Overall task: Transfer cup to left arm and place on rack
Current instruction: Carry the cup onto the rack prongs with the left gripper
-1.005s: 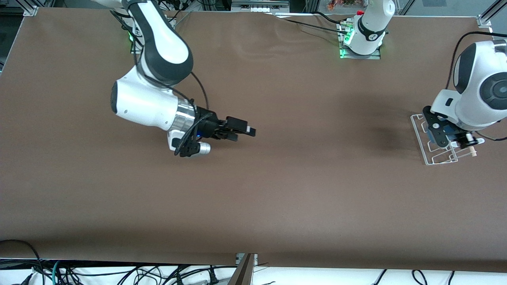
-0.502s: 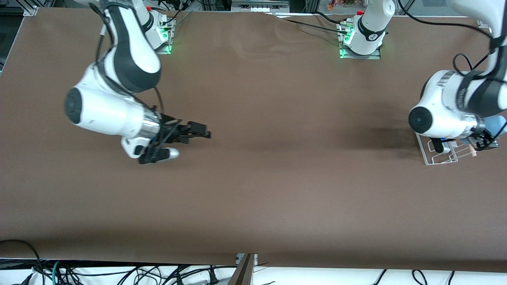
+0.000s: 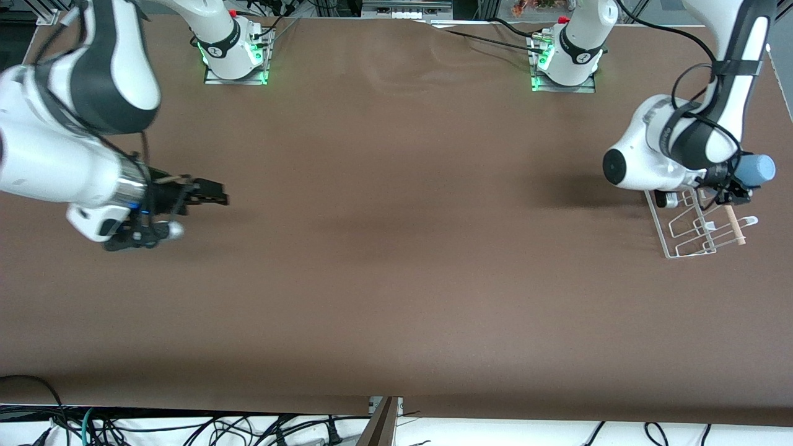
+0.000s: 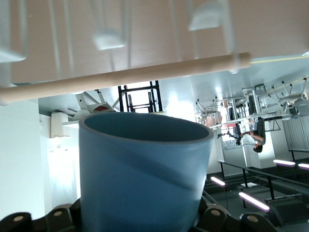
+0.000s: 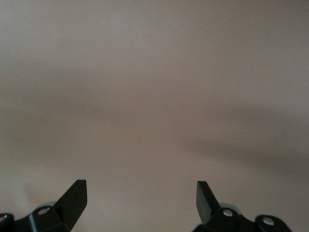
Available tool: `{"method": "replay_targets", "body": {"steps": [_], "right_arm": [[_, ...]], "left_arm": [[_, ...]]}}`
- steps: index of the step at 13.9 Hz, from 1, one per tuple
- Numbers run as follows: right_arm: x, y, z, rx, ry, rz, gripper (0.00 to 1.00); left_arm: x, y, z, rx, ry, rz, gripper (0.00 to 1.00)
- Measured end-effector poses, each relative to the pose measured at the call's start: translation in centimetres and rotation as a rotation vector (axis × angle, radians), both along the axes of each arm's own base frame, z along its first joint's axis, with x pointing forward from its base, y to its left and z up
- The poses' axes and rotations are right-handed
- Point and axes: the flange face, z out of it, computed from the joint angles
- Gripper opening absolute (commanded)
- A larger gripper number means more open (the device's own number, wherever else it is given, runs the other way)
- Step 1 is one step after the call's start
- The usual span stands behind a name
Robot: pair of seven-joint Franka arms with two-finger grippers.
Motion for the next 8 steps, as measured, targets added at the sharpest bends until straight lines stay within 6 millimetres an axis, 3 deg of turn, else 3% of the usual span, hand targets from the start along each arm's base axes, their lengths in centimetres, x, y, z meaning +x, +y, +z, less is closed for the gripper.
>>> {"method": "replay_targets", "body": {"steps": [2,5,8], "right_arm": [[-1.0,-2.8,2.0,-0.093,0.004,0.037,1.0],[-3.3,-4.9,6.0,-0.214,-0.018,0.073,1.0],[-6.4,-11.0,9.0,-0.215,-0.095,-0.034,1.0]], "left_arm": [[-2.0,-0.7,-1.4,0.016,0.004,-0.008,0.0],[-4.5,-0.9,-3.8,0.054,-0.014,-0.035,0.0],[-5.8,-0.8,-4.9,0.065,-0.024,-0.036,0.0]]}}
